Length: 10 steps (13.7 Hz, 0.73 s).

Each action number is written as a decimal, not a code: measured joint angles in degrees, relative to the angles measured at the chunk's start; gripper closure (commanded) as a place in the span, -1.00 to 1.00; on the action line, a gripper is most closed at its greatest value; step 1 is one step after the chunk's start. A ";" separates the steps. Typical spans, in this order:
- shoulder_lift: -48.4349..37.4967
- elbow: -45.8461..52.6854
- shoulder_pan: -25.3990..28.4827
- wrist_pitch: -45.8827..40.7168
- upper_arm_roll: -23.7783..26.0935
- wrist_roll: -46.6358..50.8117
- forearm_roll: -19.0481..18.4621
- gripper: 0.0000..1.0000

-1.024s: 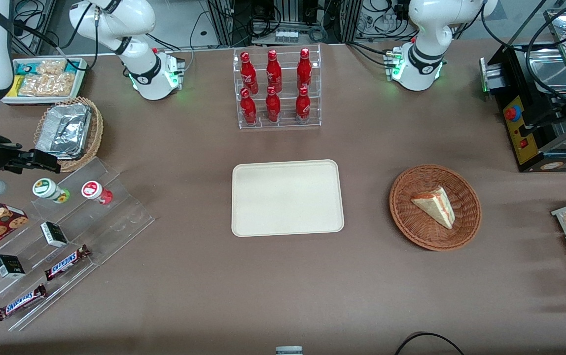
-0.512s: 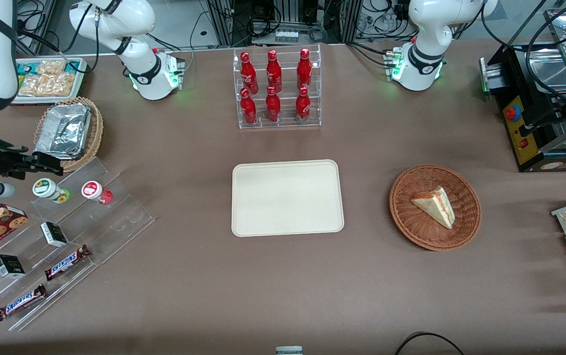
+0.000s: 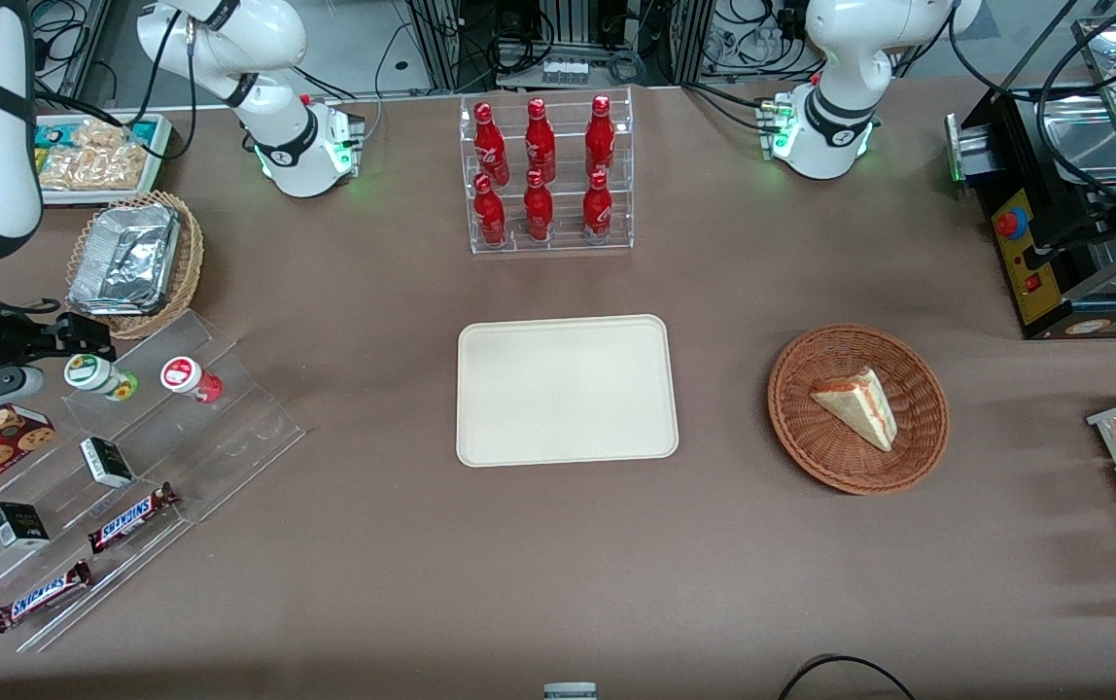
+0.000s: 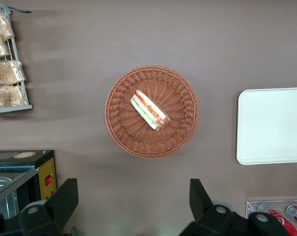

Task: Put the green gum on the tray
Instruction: 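Move the right gripper down toward the green-and-white gum bottle on the display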

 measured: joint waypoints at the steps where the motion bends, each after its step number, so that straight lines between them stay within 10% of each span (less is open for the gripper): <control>1: 0.38 -0.38 -1.04 0.92 -0.02 -4.40 -0.02 -1.00; 10: 2.96 -3.99 -6.01 8.43 -0.12 -20.59 -0.03 -1.00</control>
